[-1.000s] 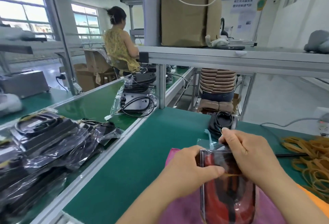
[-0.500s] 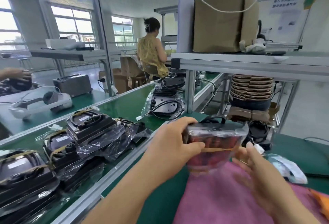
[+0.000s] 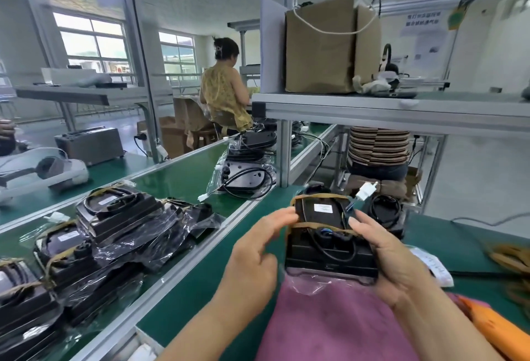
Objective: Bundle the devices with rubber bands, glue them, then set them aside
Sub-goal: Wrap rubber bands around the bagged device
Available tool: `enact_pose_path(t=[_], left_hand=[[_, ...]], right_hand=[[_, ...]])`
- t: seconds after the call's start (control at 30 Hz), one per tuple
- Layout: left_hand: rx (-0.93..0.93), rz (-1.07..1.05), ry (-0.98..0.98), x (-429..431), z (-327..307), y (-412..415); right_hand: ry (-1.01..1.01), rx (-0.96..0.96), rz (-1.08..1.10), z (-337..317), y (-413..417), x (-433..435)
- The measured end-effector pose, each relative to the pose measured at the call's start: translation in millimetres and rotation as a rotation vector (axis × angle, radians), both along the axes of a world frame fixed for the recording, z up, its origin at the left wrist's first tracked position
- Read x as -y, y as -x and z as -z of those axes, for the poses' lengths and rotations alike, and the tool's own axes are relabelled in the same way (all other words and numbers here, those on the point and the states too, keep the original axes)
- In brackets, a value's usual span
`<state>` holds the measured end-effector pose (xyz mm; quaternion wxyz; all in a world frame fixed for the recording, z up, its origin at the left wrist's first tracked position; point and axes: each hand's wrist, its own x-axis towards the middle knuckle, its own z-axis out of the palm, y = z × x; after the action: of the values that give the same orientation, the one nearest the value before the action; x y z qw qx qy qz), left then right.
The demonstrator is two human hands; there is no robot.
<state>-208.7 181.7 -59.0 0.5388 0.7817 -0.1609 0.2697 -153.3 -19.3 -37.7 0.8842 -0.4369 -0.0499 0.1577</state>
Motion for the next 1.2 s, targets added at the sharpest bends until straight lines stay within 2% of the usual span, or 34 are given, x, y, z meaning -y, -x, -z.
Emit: enact_pose_path(t=[0.1, 0.13, 0.2, 0.3, 0.37, 0.5, 0.63, 0.8, 0.93, 1.03, 1.1, 1.2], left_hand=[[-0.318, -0.133, 0.319, 6.9, -10.7, -7.6], [-0.423, -0.092, 0.378, 9.1, -13.7, -11.1], [-0.607, 0.123, 0.474, 15.0, -14.9, -18.7], [-0.778, 0.310, 0.620, 28.6, -4.8, -26.6], [-0.825, 0.303, 0.645, 39.8, 6.7, -31.3], [-0.920, 0.286, 0.582, 62.4, 31.0, -34.8], [-0.958, 0.295, 0.492, 85.5, 42.6, -38.8], [-0.926, 0.286, 0.350, 103.3, 48.4, -45.2], [-0.797, 0.205, 0.140, 104.7, 54.7, -44.6], [-0.608, 0.140, -0.098, 99.2, 62.1, -50.1], [-0.543, 0.138, -0.092, 95.6, 68.7, -50.8], [-0.499, 0.088, 0.107, 91.8, 85.0, -48.6]], right_hand=[[0.001, 0.049, 0.046, 0.6, 2.6, -2.2], [0.010, 0.059, 0.048, 2.5, 2.5, -2.6], [0.027, 0.070, 0.043, 5.3, 3.3, -4.1], [0.097, 0.097, 0.075, 13.2, 6.7, -1.1], [0.190, 0.097, 0.142, 21.4, 9.2, 5.1], [0.482, -0.046, 0.275, 40.0, 12.3, 25.5], [0.772, -0.042, 0.298, 47.9, 21.9, 45.4], [0.977, 0.045, 0.420, 40.3, 42.3, 60.3], [1.202, 0.153, 0.481, 28.0, 68.1, 77.5], [1.371, 0.223, 0.530, 27.9, 92.8, 97.3], [1.480, 0.196, 0.636, 32.9, 110.4, 112.6], [1.668, 0.038, 0.742, 45.3, 131.5, 133.0]])
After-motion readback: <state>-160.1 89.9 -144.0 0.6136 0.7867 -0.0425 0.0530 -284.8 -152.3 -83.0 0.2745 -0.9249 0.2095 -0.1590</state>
